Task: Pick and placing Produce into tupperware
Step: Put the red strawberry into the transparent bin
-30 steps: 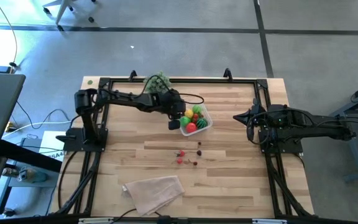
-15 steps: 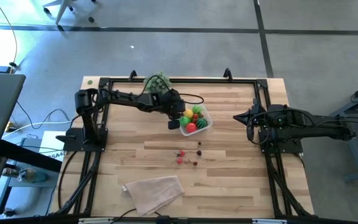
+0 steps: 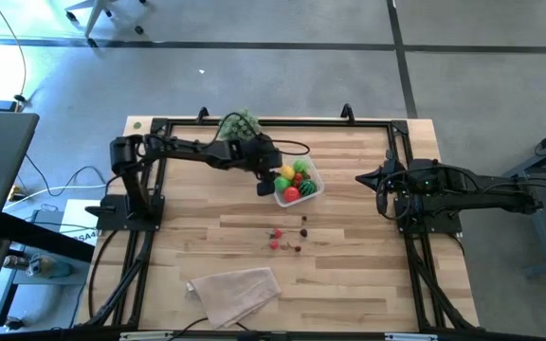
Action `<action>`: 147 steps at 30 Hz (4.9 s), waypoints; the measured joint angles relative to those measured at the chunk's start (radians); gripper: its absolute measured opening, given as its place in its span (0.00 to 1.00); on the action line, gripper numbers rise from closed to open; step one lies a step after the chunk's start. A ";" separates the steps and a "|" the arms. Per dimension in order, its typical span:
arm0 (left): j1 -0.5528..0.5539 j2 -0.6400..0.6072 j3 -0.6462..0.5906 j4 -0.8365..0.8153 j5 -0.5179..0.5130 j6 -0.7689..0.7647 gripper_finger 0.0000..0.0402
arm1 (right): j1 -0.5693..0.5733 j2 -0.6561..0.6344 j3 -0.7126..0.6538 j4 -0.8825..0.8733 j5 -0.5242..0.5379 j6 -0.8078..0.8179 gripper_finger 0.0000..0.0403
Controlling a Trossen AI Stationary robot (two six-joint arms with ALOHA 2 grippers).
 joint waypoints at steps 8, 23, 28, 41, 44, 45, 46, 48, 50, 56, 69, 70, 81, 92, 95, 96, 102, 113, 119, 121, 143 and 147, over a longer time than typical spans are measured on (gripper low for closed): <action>0.000 -0.152 0.000 -0.093 0.214 -0.121 0.29 | 0.000 0.000 0.000 0.000 0.000 0.000 0.00; -0.380 -0.180 -0.018 -0.281 0.019 -0.148 0.29 | 0.000 0.000 0.000 0.001 0.000 0.000 0.00; -0.448 -0.148 -0.012 -0.198 -0.027 -0.209 0.29 | 0.000 0.000 0.000 0.000 0.000 0.000 0.00; -0.458 -0.017 -0.015 -0.204 -0.119 -0.281 0.30 | 0.000 0.007 0.000 0.003 0.000 0.000 0.00; -0.459 -0.016 -0.015 -0.194 -0.113 -0.295 0.33 | 0.000 0.006 0.000 0.004 0.000 0.000 0.00; -0.459 -0.015 -0.015 -0.191 -0.113 -0.306 0.35 | 0.000 0.007 0.000 0.003 0.000 0.000 0.00; -0.459 -0.014 -0.015 -0.189 -0.114 -0.320 0.37 | 0.000 0.007 0.000 0.003 0.000 0.000 0.00; -0.458 -0.013 -0.015 -0.175 -0.113 -0.342 0.43 | 0.000 0.007 0.000 0.003 0.000 0.000 0.00; -0.458 -0.013 -0.015 -0.171 -0.115 -0.345 0.48 | 0.000 0.007 0.000 0.004 0.000 0.000 0.00; -0.458 -0.013 -0.015 -0.153 -0.115 -0.368 0.60 | 0.000 0.007 0.000 0.004 0.000 0.000 0.00; -0.458 0.035 -0.017 -0.107 -0.098 -0.396 0.61 | 0.000 0.009 0.000 0.005 0.000 0.000 0.00; -0.458 0.037 -0.017 -0.099 -0.098 -0.395 0.61 | 0.000 0.009 0.000 0.006 0.000 0.000 0.00; -0.458 0.105 -0.016 -0.059 -0.089 -0.395 0.61 | 0.000 0.015 0.000 0.006 0.000 0.000 0.00; -0.458 0.123 -0.014 -0.043 -0.090 -0.393 0.61 | 0.000 0.020 0.000 0.006 0.000 0.000 0.00; -0.458 0.123 -0.015 -0.039 -0.095 -0.394 0.61 | 0.000 0.020 0.000 0.006 0.000 0.000 0.00; -0.458 0.122 -0.014 -0.040 -0.103 -0.394 0.61 | 0.000 0.020 0.000 0.006 0.000 0.000 0.00; -0.458 0.122 -0.015 -0.034 -0.128 -0.396 0.61 | 0.000 0.020 0.000 0.006 0.000 0.000 0.00; -0.459 0.162 -0.013 -0.010 -0.131 -0.397 0.61 | 0.000 0.019 0.000 0.006 0.000 0.000 0.00; -0.458 0.162 -0.013 -0.006 -0.131 -0.396 0.61 | 0.000 0.019 0.000 0.006 0.000 0.000 0.00; -0.458 0.162 -0.013 -0.010 -0.131 -0.396 0.61 | 0.000 0.019 0.000 0.006 0.000 0.000 0.00; -0.457 0.163 -0.013 -0.025 -0.135 -0.395 0.37 | 0.000 0.019 0.000 0.006 0.000 0.000 0.00; -0.457 0.163 -0.014 -0.025 -0.134 -0.395 0.34 | 0.000 0.019 0.000 0.006 0.000 0.000 0.00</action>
